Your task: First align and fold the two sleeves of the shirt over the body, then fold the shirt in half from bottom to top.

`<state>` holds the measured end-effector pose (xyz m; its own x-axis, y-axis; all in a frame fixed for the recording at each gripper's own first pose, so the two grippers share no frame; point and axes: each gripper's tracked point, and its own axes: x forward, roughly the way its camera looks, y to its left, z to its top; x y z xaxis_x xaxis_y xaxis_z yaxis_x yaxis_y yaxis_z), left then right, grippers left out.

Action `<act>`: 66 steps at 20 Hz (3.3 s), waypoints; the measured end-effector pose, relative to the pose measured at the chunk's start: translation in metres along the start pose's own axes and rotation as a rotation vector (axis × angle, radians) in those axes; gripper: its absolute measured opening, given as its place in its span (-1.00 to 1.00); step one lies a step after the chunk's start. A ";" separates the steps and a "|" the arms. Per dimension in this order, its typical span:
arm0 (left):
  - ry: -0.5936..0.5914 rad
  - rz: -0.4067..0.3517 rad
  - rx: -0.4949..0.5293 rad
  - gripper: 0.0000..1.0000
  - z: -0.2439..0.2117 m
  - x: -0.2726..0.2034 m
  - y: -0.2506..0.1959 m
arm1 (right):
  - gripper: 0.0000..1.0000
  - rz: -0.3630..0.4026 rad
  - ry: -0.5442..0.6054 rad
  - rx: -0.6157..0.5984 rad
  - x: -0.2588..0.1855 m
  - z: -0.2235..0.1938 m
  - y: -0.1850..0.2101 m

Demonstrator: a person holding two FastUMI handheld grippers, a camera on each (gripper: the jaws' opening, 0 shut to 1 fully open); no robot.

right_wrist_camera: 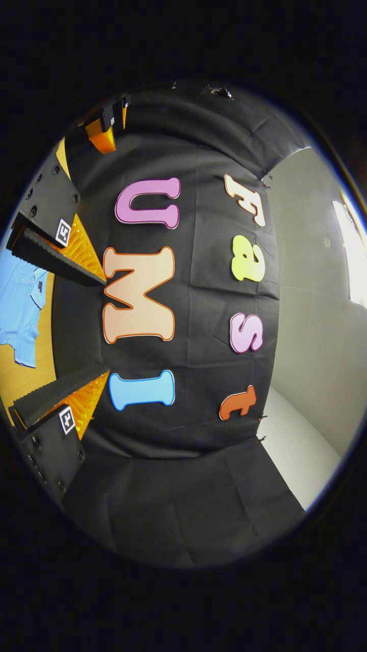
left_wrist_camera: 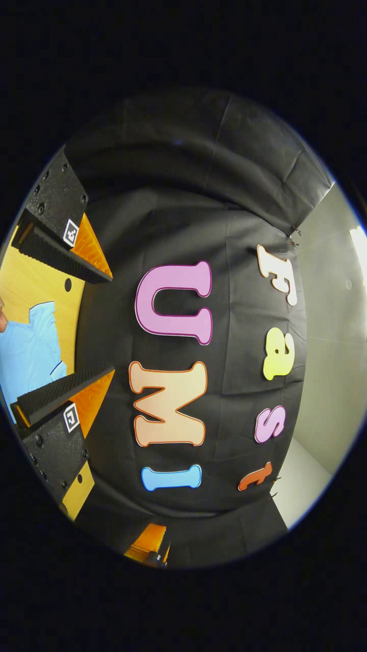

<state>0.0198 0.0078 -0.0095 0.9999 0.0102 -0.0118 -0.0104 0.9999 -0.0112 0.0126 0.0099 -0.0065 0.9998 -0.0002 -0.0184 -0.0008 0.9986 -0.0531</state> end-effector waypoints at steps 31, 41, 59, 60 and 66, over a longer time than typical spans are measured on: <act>0.012 0.109 0.088 0.87 -0.007 -0.006 0.000 | 0.96 -0.032 0.355 -0.176 0.171 -0.259 -0.083; 0.046 0.165 0.127 0.89 -0.017 -0.004 -0.003 | 0.97 -0.044 0.636 -0.168 0.157 -0.411 -0.118; 0.121 0.190 0.167 0.87 -0.044 0.000 -0.014 | 0.92 -0.047 0.918 -0.025 0.120 -0.533 -0.119; 0.122 0.188 0.166 0.87 -0.044 0.001 -0.015 | 0.77 -0.048 0.910 -0.020 0.122 -0.533 -0.119; 0.128 0.173 0.173 0.87 -0.047 0.005 -0.020 | -0.89 -0.016 0.876 -0.053 0.121 -0.533 -0.099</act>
<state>0.0240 -0.0129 -0.0562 0.9737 0.1905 -0.1251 -0.1677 0.9706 0.1725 0.1236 -0.1178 -0.5360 0.6257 -0.0766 -0.7763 -0.0096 0.9943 -0.1058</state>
